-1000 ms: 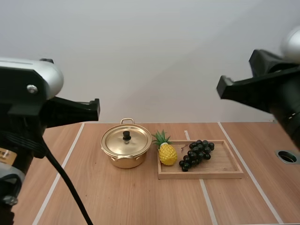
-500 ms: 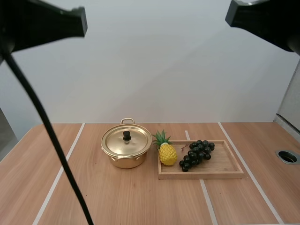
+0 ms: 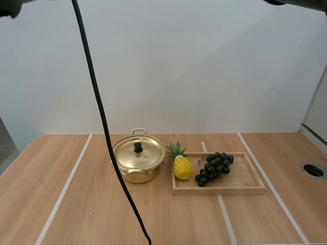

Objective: Open the pot, put the grape inside, and close it

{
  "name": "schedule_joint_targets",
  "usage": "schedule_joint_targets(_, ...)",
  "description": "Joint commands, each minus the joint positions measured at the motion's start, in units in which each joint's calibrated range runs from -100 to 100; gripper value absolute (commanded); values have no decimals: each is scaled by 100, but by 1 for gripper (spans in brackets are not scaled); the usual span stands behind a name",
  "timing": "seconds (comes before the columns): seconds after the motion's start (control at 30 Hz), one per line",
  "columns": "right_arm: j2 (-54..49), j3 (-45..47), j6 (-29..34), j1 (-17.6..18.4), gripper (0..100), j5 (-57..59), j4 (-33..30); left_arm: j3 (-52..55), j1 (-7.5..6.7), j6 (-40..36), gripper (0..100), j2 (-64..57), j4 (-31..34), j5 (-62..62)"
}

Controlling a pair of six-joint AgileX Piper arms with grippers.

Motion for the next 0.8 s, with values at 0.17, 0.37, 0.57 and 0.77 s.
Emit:
schedule_joint_targets(0.17, 435, -247, 65, -18, 24, -161, -46, -96, 19, -68, 31, 584, 4, -177)
schedule_joint_targets(0.37, 423, -247, 220, -18, 100, -161, -46, -96, 19, -30, 100, 558, 4, -211)
schedule_joint_targets(0.57, 423, -247, 220, -18, 100, -244, -36, -96, 19, 1108, 100, 570, -33, 327)
schedule_joint_targets(0.77, 378, -247, 68, -18, 100, 354, -254, -96, 19, 2537, 100, 909, -488, 1180)
